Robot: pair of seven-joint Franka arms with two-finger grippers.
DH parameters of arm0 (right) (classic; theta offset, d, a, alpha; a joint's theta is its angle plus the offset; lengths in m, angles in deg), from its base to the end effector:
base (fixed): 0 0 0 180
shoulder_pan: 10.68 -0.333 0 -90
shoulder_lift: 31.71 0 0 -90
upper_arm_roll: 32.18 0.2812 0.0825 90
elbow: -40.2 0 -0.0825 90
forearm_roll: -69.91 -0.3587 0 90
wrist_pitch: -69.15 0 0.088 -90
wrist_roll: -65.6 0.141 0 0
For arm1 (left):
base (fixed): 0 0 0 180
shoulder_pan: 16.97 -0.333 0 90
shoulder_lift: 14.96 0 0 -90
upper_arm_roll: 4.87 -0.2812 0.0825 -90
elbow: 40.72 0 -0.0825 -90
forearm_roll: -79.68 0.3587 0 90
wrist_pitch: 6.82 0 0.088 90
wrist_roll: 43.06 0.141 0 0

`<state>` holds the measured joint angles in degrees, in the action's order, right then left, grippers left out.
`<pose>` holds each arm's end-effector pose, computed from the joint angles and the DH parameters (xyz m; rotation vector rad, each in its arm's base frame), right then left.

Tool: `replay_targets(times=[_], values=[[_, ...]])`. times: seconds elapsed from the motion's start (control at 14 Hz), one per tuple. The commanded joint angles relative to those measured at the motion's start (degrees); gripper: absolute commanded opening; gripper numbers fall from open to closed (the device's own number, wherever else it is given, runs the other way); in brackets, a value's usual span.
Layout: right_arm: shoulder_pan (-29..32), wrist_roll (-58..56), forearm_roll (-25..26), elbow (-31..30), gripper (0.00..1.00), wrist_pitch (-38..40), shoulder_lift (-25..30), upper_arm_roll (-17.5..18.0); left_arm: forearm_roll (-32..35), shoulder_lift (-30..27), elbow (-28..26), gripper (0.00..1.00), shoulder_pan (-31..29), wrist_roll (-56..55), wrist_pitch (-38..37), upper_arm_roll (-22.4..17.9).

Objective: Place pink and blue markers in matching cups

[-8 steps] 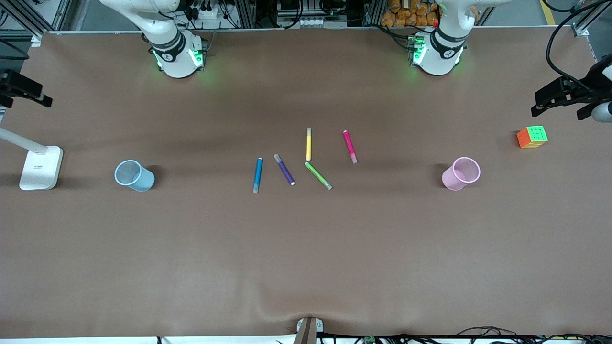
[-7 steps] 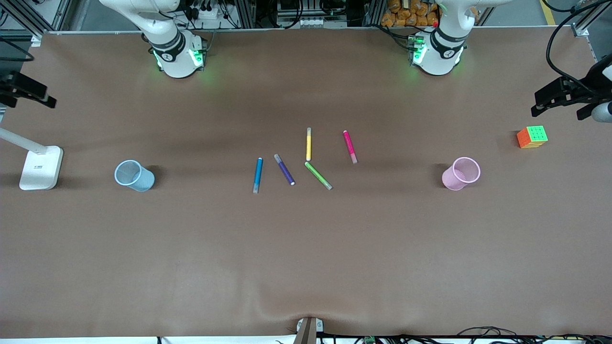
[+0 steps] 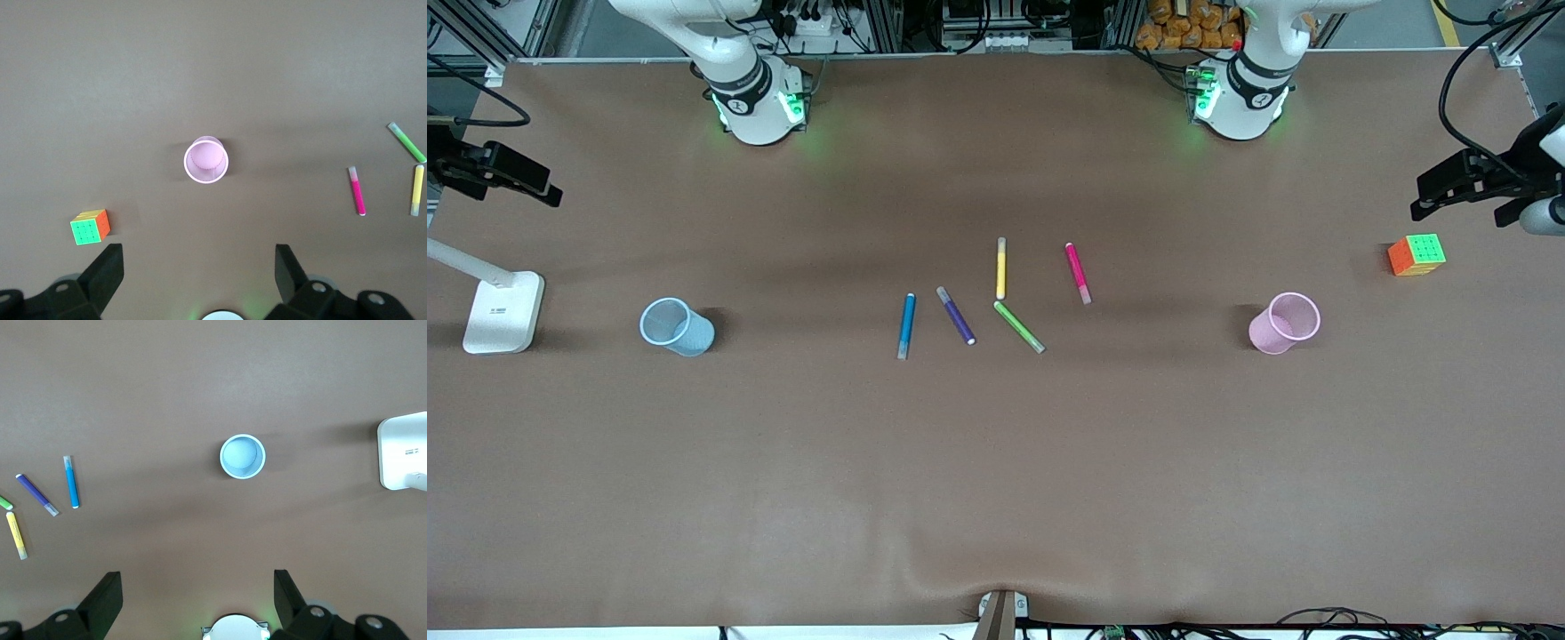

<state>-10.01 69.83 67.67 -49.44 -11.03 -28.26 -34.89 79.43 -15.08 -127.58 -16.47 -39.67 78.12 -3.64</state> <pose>0.4901 -0.0236 0.5755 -3.0901 0.1979 0.1631 0.5186 -0.0163 0.5734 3.1333 -0.1406 -0.0492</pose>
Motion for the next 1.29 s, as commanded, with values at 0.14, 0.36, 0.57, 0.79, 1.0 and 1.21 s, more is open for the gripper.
replay_targets(times=[0.14, 0.36, 0.57, 0.79, 1.0, 1.21], values=[[-1.2, 1.05, 0.48, 0.61, 1.0, 0.37, -0.28, 0.08, 0.07, 1.44, -1.12, 1.0, 0.29, -0.23, -1.97, 0.35], [-3.48, 1.31, 0.92, 0.26, 1.0, 0.46, -2.57, 0.08, -0.02, 3.1, -1.65, 1.0, 0.64, -0.32, -1.97, 1.48], [-4.71, 1.13, 0.4, 0.61, 1.0, 0.19, -3.97, 0.08, -0.29, 6.09, -1.74, 1.0, 0.73, -6.08, -1.63, 4.03], [-7.34, 1.48, 0.66, 0.7, 1.0, 0.02, -3.98, 0.08, -0.37, 8.29, -1.82, 1.0, 0.64, -11.64, -0.75, 6.67], [-7.7, 1.31, -0.04, 1.39, 1.0, -0.6, -4.85, 0.08, -1.87, 10.13, -3.83, 1.0, 0.82, -17.6, 3.37, 8.6], [-9.36, 1.22, -0.57, 2.01, 1.0, -1.04, -7.04, 0.08, -1.87, 10.49, -8.14, 1.0, 1.69, -22.37, 9.43, 10.45]])
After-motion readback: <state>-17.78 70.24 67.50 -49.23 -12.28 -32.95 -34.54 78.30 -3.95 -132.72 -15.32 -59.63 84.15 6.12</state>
